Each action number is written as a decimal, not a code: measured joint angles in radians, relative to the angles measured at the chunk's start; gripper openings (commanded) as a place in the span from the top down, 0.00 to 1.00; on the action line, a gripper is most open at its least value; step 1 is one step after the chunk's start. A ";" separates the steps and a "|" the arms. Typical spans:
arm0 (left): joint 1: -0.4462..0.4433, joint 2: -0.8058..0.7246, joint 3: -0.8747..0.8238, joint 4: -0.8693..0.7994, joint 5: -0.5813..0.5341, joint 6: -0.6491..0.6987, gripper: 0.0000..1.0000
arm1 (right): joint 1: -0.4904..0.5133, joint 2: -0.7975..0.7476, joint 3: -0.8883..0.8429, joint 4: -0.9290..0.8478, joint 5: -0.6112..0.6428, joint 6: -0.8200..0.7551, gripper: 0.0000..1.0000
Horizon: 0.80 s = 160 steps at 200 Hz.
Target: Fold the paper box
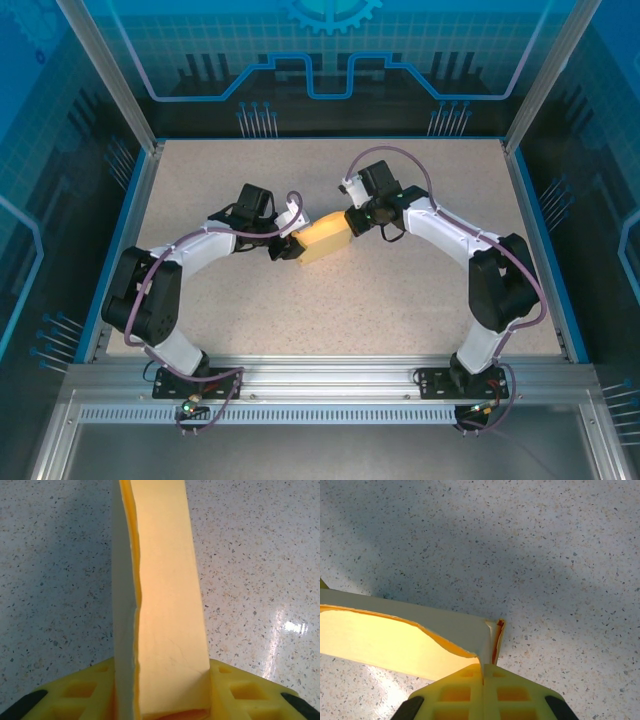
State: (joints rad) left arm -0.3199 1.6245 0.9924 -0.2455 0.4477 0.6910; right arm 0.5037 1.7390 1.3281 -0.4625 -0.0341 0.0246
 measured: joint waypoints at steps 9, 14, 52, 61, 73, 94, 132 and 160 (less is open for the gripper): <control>0.000 0.001 0.000 -0.001 -0.003 0.000 0.61 | 0.000 0.002 0.000 0.002 -0.001 0.000 0.96; 0.000 0.001 0.000 -0.002 -0.004 0.000 0.61 | 0.000 0.002 0.000 0.004 -0.002 0.000 0.96; 0.002 0.002 0.000 -0.001 -0.006 -0.006 0.61 | 0.000 0.002 -0.024 0.048 -0.003 0.000 0.96; 0.002 0.002 0.000 0.000 -0.006 -0.009 0.60 | 0.000 0.000 -0.033 0.065 -0.003 0.000 0.96; 0.003 0.002 0.000 0.000 -0.007 -0.011 0.60 | 0.000 -0.004 -0.042 0.080 -0.009 0.003 0.96; 0.003 0.002 0.002 -0.001 -0.011 -0.012 0.60 | -0.003 -0.009 -0.056 0.098 -0.022 0.032 0.97; 0.003 0.002 0.002 -0.001 -0.013 -0.015 0.60 | -0.009 -0.011 -0.059 0.105 -0.046 0.116 0.96; 0.003 0.002 0.002 -0.001 -0.014 -0.015 0.60 | -0.013 -0.011 -0.058 0.099 -0.054 0.160 0.96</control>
State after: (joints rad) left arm -0.3168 1.6260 0.9943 -0.2466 0.4339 0.6762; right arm 0.4904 1.7279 1.2697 -0.3634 -0.0883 0.1844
